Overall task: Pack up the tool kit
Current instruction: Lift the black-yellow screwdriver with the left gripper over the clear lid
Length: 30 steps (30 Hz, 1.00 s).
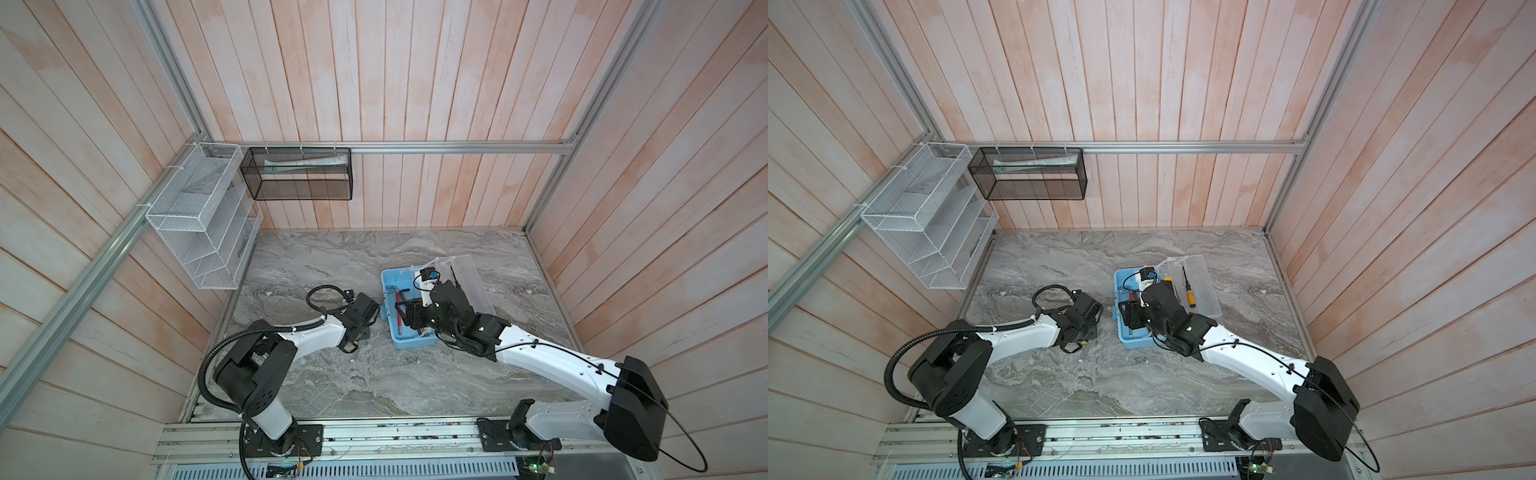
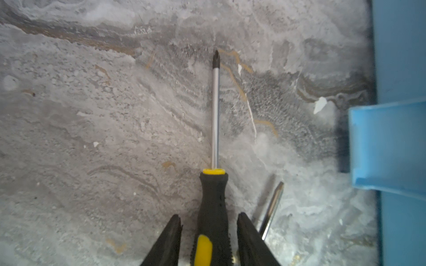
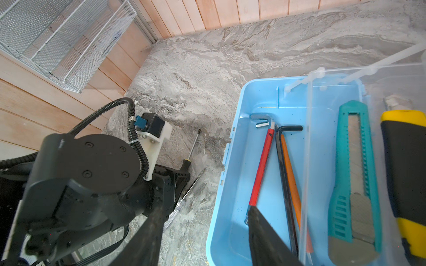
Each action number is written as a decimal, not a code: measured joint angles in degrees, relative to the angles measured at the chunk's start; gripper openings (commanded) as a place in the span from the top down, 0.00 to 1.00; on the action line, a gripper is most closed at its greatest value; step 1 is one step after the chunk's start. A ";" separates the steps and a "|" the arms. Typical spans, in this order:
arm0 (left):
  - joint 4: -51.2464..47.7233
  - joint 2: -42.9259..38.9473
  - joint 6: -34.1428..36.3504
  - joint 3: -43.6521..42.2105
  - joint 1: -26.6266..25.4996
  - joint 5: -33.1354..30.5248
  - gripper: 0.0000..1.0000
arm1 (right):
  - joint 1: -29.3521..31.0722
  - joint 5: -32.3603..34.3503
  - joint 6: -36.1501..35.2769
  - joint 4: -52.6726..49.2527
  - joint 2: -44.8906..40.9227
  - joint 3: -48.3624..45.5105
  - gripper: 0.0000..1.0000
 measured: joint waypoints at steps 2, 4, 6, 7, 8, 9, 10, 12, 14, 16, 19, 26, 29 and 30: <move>0.22 0.42 0.04 0.00 0.11 0.11 0.62 | -0.26 -0.22 0.04 0.07 0.00 -0.31 0.42; 0.46 0.44 0.02 0.00 0.11 0.26 0.63 | -0.48 -0.44 0.07 0.42 0.00 -0.66 0.42; 0.50 0.48 0.02 0.00 0.11 0.24 0.66 | -0.70 -0.68 0.11 0.63 0.00 -0.87 0.42; 0.50 0.48 0.00 0.00 0.15 0.24 0.68 | -0.90 -0.83 0.11 0.66 0.00 -0.92 0.42; 0.50 0.48 0.04 0.00 0.22 0.26 0.71 | -1.11 -0.90 0.11 0.72 0.00 -0.92 0.42; 0.52 0.48 0.02 0.00 0.24 0.26 0.73 | -1.49 -1.11 0.09 0.90 0.00 -0.94 0.42; 0.55 0.48 -0.04 0.00 0.26 0.26 0.75 | -2.01 -1.40 0.11 1.22 -0.02 -1.05 0.42; 0.63 0.48 -0.13 0.00 0.26 0.26 0.78 | -3.08 -1.97 0.15 1.62 -0.04 -1.49 0.42; 0.74 0.48 -0.35 0.04 0.26 0.07 0.82 | -4.11 -2.40 0.17 1.66 -0.04 -1.95 0.42; 0.74 0.48 -0.39 0.04 0.28 0.02 0.89 | -4.72 -2.64 0.15 1.68 -0.04 -2.19 0.42; 0.72 0.37 -0.39 0.04 0.37 0.02 0.95 | -5.22 -3.26 0.15 1.77 -0.11 -2.29 0.42; -3.37 -1.40 0.28 1.46 1.07 -1.90 1.00 | -8.07 -5.40 0.13 2.60 -1.18 -2.40 0.42; -5.11 -3.61 0.92 3.67 1.11 -2.75 1.00 | -10.05 -6.32 0.11 2.56 -2.78 -2.40 0.42; -5.46 -4.74 1.11 4.74 1.11 -2.80 1.00 | -10.82 -6.40 0.02 2.54 -3.56 -2.40 0.42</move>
